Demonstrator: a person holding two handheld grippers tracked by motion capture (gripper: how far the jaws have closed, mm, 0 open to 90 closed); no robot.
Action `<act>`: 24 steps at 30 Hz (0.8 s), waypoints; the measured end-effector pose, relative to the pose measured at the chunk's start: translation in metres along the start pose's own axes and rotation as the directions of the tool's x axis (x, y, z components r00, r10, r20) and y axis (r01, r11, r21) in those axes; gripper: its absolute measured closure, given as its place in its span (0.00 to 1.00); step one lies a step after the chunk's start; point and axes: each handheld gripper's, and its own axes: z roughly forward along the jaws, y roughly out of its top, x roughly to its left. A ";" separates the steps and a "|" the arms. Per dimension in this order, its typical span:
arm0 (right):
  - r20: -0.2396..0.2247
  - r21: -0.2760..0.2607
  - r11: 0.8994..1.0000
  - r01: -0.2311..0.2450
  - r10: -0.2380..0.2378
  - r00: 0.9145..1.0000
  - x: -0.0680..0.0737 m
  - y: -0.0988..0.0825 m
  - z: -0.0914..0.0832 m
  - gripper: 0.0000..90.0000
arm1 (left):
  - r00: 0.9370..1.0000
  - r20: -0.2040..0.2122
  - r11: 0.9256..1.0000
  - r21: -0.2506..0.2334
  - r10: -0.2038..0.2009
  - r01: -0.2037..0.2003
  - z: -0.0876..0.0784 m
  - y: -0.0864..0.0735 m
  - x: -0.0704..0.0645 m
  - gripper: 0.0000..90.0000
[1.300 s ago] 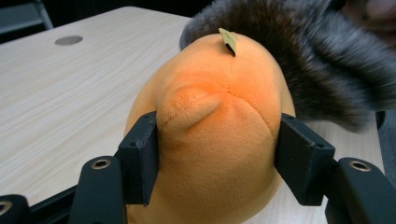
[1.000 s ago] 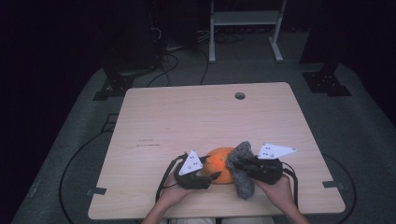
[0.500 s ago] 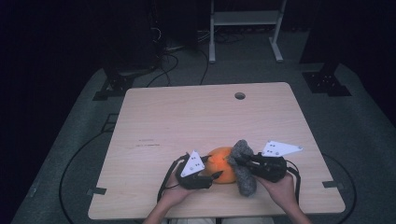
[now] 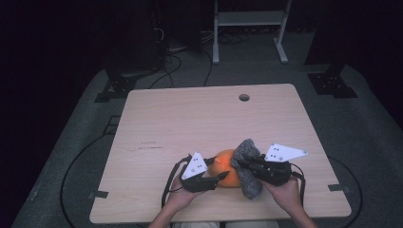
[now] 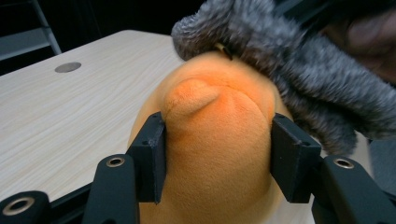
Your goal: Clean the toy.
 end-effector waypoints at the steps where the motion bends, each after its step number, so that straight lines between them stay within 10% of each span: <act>1: 0.001 -0.006 1.000 -0.002 0.002 1.000 -0.002 -0.001 0.000 0.89 | 1.000 0.001 1.000 -0.014 -0.006 0.006 -0.003 0.002 0.000 0.49; 6: 0.059 0.061 0.994 -0.088 0.085 0.995 -0.025 -0.019 0.000 0.89 | 1.000 -0.010 0.999 -0.031 -0.011 0.010 -0.012 0.006 0.004 0.50; 13: -0.047 -0.003 0.998 -0.062 0.062 0.997 -0.007 -0.005 0.003 0.89 | 0.999 0.002 0.999 0.016 0.033 -0.033 -0.007 0.008 -0.004 0.50; 20: 0.018 0.079 0.991 -0.111 0.110 0.994 -0.021 -0.021 0.009 0.89 | 0.999 0.004 0.999 0.021 0.037 -0.037 -0.010 0.010 -0.003 0.50; 24: -0.057 -0.004 0.994 -0.113 0.113 0.992 -0.014 -0.011 0.001 0.89 | 0.999 0.006 0.998 0.032 0.051 -0.051 -0.006 0.010 -0.005 0.50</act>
